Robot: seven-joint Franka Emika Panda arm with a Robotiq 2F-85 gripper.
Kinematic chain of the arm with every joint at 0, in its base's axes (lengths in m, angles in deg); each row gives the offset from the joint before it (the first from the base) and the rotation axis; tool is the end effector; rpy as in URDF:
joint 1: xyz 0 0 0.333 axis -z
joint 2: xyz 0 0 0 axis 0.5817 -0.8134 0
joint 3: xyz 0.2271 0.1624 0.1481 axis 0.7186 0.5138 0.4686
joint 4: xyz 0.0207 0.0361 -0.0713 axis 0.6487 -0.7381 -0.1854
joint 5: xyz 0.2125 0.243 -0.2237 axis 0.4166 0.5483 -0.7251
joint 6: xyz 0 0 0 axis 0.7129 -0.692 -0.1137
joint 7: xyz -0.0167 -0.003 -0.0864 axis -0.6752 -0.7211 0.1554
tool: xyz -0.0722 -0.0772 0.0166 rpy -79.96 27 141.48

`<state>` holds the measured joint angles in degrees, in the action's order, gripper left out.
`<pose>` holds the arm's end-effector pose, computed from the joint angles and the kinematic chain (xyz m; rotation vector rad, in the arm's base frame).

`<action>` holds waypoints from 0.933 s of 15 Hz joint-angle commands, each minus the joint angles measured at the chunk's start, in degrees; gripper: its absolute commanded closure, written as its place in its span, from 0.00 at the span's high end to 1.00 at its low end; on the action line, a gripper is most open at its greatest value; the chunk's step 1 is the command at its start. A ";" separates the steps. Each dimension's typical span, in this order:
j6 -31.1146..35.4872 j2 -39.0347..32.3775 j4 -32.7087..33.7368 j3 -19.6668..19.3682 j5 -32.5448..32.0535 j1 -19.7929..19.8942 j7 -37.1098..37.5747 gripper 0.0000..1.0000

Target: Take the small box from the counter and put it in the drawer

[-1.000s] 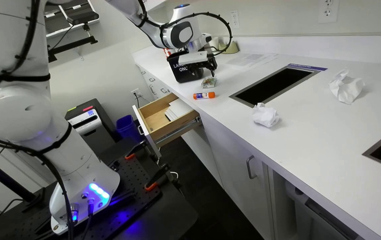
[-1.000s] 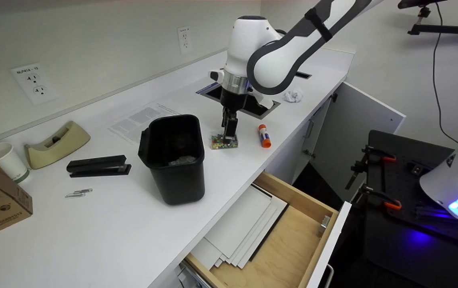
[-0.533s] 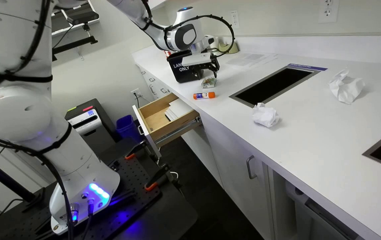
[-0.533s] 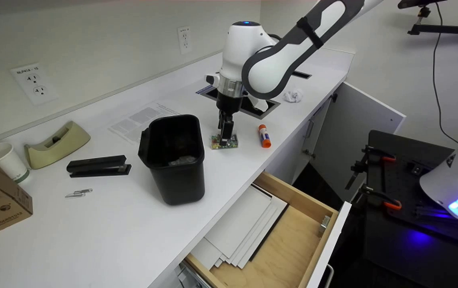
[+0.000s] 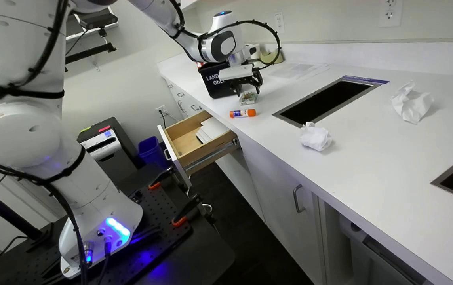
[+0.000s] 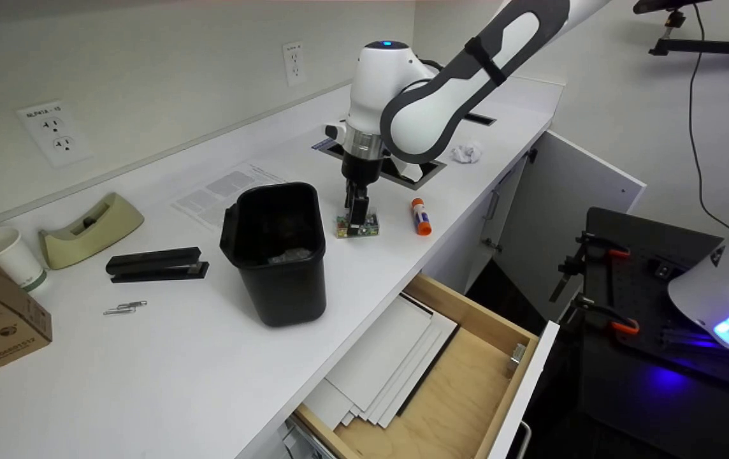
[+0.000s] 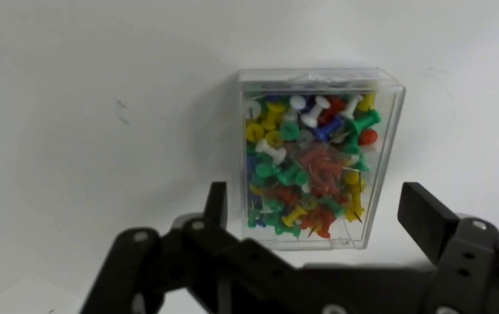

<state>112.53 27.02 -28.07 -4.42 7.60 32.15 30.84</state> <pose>0.6594 0.1210 0.2233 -2.9327 -0.8760 -0.3234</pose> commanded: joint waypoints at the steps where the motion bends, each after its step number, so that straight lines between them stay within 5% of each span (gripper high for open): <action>1: -2.65 -1.00 2.19 0.31 -1.98 0.39 2.86 1.00; 4: -4.52 -1.38 2.70 0.54 -2.00 0.58 2.92 0.95; 5: -4.94 -1.49 2.87 0.62 -2.00 0.63 2.72 0.73; 7: -5.63 -1.62 3.12 0.57 -2.06 0.55 2.70 0.69; 10: -6.17 -1.55 3.36 0.56 -2.10 0.53 2.67 0.49; 14: -7.01 0.73 1.74 1.01 -2.39 0.61 1.72 0.49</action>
<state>108.74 26.00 -26.56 -4.38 6.83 32.16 31.83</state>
